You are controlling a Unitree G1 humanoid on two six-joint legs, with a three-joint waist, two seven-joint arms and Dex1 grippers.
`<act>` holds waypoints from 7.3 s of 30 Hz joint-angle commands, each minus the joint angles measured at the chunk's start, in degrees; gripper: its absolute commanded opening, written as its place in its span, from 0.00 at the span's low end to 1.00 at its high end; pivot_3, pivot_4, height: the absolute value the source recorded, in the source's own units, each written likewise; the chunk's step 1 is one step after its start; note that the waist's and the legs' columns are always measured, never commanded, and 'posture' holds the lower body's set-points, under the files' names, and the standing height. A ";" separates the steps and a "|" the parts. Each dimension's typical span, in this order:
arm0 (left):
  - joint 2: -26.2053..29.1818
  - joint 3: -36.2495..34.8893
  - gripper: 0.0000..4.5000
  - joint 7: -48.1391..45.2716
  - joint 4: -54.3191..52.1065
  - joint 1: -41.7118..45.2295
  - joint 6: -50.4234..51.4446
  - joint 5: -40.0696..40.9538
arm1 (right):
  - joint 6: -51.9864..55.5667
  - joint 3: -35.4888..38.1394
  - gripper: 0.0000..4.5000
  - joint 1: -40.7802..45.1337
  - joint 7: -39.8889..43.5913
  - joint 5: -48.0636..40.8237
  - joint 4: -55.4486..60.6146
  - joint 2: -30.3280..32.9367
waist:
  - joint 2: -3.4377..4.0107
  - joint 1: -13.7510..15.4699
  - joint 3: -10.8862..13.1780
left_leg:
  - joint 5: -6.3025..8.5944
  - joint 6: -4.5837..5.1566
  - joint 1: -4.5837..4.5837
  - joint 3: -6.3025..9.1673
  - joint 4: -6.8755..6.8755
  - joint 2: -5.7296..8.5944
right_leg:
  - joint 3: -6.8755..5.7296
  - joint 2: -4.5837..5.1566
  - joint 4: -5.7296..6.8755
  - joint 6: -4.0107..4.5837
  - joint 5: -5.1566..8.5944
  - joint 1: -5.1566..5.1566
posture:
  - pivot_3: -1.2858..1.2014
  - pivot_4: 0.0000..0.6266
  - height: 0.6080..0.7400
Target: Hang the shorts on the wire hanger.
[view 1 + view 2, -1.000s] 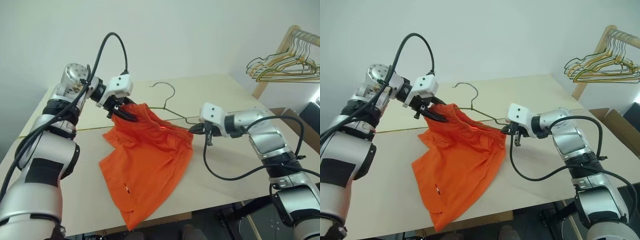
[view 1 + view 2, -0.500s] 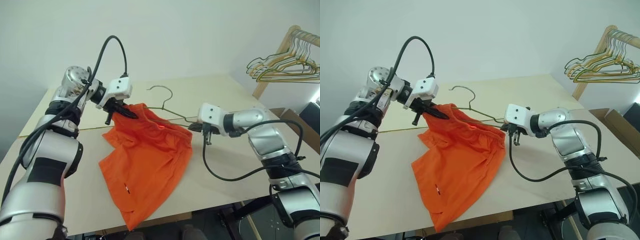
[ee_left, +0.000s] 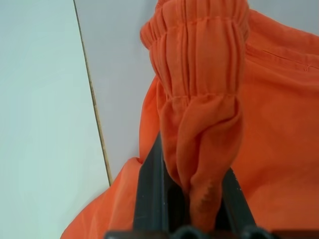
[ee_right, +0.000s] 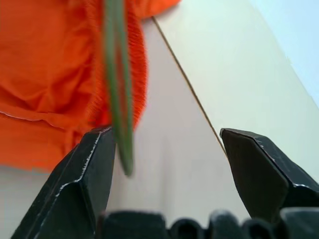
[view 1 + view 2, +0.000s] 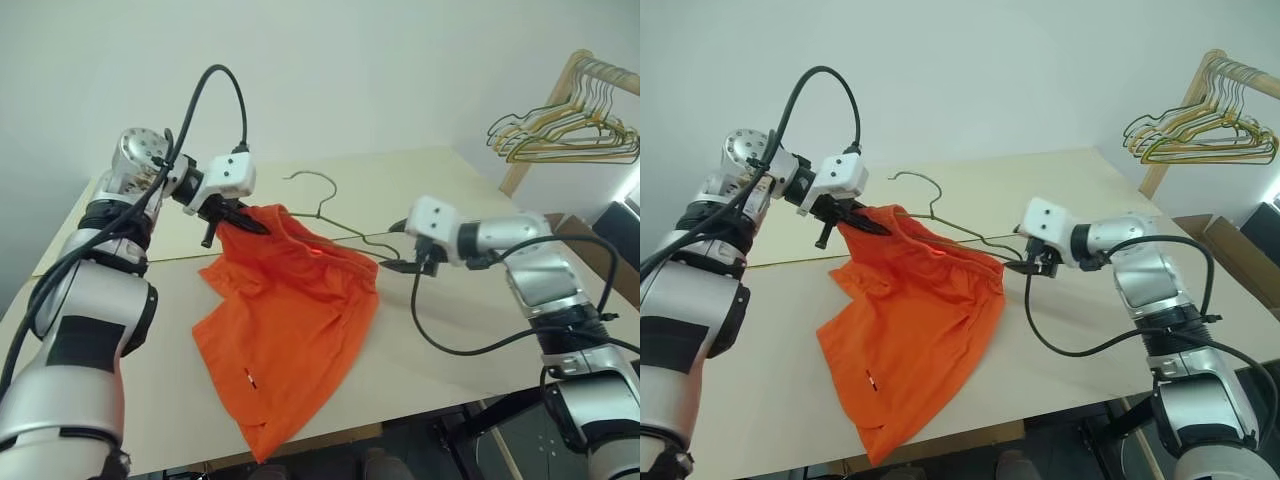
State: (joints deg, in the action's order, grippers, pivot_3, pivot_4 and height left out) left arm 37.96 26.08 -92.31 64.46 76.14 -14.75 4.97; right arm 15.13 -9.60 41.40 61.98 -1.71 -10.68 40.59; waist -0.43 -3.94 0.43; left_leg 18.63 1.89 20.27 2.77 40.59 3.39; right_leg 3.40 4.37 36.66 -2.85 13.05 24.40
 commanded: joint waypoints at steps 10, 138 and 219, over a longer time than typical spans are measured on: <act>3.84 -3.53 0.00 -0.19 -2.92 0.97 0.95 4.33 | 15.02 11.20 0.83 -13.35 8.21 -19.33 3.89 2.76 | -0.12 -0.16 0.06 | 0.33 0.57 0.01 -0.04 0.26 -0.04 | 0.04 0.00 0.09 -0.06 0.04 -0.09 | 0.50 0.00 1.00; -1.45 -21.48 0.29 6.82 -20.90 -17.77 11.64 5.34 | 2.63 -1.96 0.00 7.72 13.06 -4.61 -1.77 -1.53 | -0.15 -0.32 0.07 | -0.06 -0.11 0.61 0.03 0.34 0.11 | 0.09 0.08 0.46 -0.12 -0.01 0.77 | 0.50 0.00 1.00; -5.69 -35.76 1.00 26.48 -70.21 -50.21 31.23 30.21 | 33.51 38.78 0.00 21.75 -71.16 1.94 -32.64 7.63 | 1.07 -7.88 -0.62 | 0.34 0.62 -0.14 -0.04 0.03 -0.03 | 0.51 0.22 -0.53 -0.20 -0.02 -0.37 | 0.45 0.00 1.00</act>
State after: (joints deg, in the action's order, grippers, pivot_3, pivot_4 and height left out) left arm 32.28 -8.80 -66.67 -3.86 25.43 17.47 34.11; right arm 52.53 28.82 60.20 -8.46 0.80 -40.77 46.34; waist 0.64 -11.82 -0.20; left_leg 18.97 2.51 20.13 2.73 40.62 3.35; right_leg 3.92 4.58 36.13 -3.05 13.04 24.03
